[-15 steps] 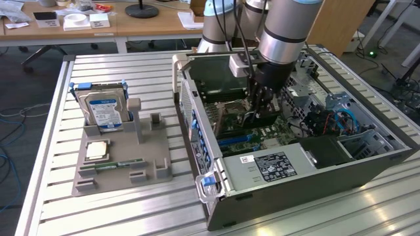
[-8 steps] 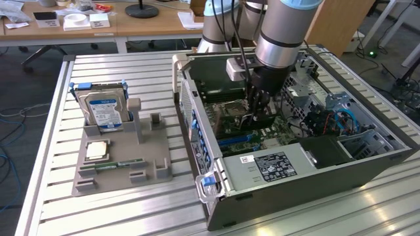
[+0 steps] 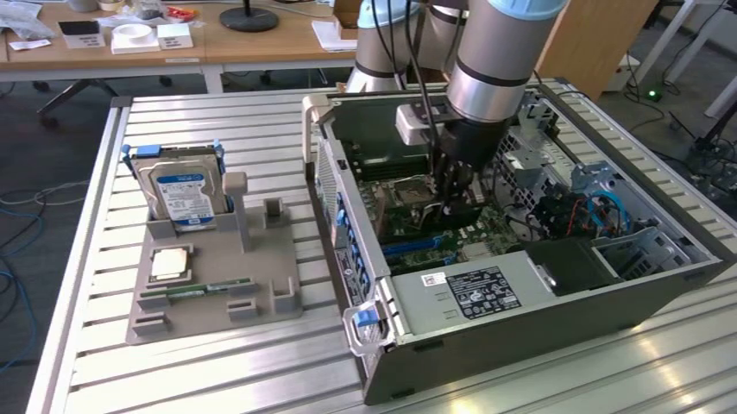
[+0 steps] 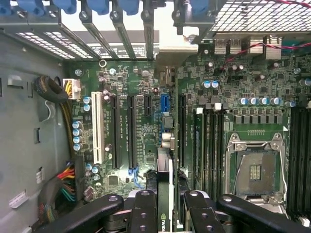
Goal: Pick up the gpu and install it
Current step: 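Insert the gpu into the slot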
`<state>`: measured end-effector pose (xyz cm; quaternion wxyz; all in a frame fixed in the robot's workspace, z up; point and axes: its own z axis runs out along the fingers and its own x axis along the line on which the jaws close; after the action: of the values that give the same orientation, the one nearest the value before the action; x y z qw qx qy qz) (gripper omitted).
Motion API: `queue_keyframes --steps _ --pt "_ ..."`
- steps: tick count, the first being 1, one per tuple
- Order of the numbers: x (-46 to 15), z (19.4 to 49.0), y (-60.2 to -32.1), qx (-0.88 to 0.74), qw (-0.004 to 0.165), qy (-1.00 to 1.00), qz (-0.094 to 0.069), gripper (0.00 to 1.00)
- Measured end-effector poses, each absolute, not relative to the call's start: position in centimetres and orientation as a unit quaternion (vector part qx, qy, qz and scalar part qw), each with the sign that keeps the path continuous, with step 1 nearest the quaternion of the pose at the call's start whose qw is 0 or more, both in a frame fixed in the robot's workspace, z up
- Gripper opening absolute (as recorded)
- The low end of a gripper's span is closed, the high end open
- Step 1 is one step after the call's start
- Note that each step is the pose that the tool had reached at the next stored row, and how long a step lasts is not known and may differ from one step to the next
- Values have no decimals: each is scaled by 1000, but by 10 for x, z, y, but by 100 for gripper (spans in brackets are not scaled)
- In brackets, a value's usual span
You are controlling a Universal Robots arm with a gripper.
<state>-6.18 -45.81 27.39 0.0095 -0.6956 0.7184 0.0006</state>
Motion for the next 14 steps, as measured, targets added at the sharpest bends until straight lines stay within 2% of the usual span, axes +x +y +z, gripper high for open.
queue_keyframes --steps 14 --pt "-66 272 -462 -696 9 718 1 26"
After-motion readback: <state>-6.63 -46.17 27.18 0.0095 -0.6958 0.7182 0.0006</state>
